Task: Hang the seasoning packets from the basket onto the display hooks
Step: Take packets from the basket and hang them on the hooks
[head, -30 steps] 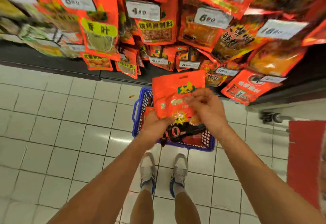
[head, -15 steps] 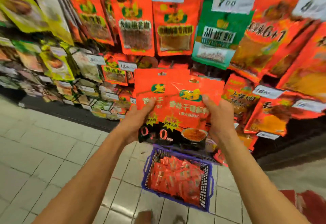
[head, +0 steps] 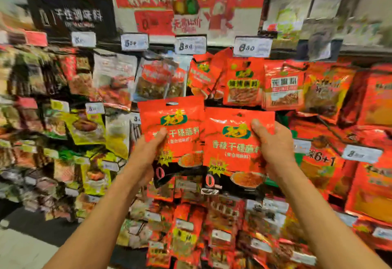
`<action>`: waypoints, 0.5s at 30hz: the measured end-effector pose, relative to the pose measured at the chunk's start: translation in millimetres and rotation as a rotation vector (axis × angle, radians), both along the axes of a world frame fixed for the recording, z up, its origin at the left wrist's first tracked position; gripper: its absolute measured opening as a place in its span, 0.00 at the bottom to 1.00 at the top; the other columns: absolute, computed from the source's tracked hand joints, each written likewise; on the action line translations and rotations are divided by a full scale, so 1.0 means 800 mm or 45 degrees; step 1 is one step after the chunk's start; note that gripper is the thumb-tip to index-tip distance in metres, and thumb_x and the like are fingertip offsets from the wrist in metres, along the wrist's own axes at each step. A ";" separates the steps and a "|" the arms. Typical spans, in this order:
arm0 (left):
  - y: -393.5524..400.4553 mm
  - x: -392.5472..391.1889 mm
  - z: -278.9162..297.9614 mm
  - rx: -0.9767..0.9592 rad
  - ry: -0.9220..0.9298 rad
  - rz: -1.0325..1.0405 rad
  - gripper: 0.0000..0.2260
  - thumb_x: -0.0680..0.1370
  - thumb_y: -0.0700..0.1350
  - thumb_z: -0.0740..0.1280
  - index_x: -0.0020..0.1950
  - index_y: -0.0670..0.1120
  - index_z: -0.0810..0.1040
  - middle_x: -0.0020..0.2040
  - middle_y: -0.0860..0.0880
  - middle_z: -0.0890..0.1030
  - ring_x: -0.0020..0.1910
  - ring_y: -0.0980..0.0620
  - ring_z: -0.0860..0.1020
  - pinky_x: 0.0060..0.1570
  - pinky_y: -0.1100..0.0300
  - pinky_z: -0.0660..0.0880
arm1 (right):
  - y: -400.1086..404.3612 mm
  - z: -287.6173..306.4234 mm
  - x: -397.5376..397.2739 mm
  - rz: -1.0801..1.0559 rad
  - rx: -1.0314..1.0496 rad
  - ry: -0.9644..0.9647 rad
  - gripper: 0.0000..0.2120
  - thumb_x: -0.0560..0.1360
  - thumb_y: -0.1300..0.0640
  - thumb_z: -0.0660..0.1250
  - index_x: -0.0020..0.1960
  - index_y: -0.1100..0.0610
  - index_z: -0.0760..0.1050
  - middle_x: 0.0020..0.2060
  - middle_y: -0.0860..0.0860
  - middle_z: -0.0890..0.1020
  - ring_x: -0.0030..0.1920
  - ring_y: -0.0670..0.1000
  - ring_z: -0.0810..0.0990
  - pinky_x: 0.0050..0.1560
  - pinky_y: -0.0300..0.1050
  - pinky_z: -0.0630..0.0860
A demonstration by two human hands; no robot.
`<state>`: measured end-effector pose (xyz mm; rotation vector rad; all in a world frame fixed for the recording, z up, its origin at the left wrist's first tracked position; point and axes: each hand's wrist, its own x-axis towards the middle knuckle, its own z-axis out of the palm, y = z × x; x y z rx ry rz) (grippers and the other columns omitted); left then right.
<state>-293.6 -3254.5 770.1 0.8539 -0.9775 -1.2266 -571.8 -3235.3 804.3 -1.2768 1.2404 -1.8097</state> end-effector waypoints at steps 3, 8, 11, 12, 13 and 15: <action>-0.040 0.041 0.032 -0.078 -0.039 -0.046 0.16 0.75 0.53 0.71 0.60 0.48 0.82 0.54 0.45 0.87 0.51 0.47 0.86 0.44 0.53 0.83 | -0.037 0.026 0.034 -0.071 -0.076 0.047 0.10 0.78 0.60 0.70 0.38 0.52 0.81 0.31 0.42 0.85 0.30 0.40 0.81 0.30 0.37 0.77; -0.100 0.104 0.064 -0.199 -0.114 -0.012 0.04 0.75 0.45 0.73 0.49 0.49 0.87 0.47 0.47 0.88 0.43 0.50 0.86 0.40 0.56 0.83 | -0.093 0.073 0.083 -0.209 -0.141 0.111 0.11 0.73 0.54 0.69 0.34 0.43 0.82 0.29 0.41 0.83 0.31 0.43 0.81 0.35 0.42 0.78; -0.124 0.127 0.078 -0.213 -0.122 -0.030 0.07 0.69 0.47 0.73 0.45 0.51 0.88 0.45 0.46 0.88 0.41 0.49 0.86 0.41 0.54 0.84 | -0.123 0.093 0.103 -0.281 -0.171 0.164 0.09 0.70 0.46 0.70 0.36 0.50 0.81 0.32 0.41 0.85 0.34 0.42 0.83 0.35 0.39 0.78; -0.131 0.131 0.080 -0.219 -0.127 -0.042 0.07 0.69 0.47 0.73 0.45 0.51 0.88 0.45 0.46 0.88 0.40 0.49 0.86 0.39 0.54 0.83 | -0.132 0.097 0.109 -0.289 -0.151 0.164 0.10 0.70 0.45 0.71 0.37 0.51 0.81 0.34 0.44 0.86 0.38 0.46 0.85 0.39 0.43 0.81; -0.136 0.133 0.082 -0.224 -0.127 -0.061 0.07 0.69 0.47 0.73 0.46 0.51 0.88 0.45 0.45 0.88 0.41 0.48 0.87 0.38 0.54 0.83 | -0.141 0.101 0.116 -0.288 -0.142 0.170 0.11 0.70 0.44 0.71 0.38 0.51 0.81 0.36 0.46 0.86 0.40 0.50 0.86 0.43 0.49 0.82; -0.147 0.129 0.083 -0.224 -0.109 -0.092 0.08 0.71 0.46 0.74 0.49 0.48 0.86 0.48 0.44 0.88 0.43 0.46 0.87 0.39 0.53 0.83 | -0.155 0.108 0.129 -0.315 -0.161 0.209 0.10 0.72 0.45 0.72 0.38 0.49 0.82 0.35 0.46 0.86 0.39 0.50 0.85 0.44 0.53 0.82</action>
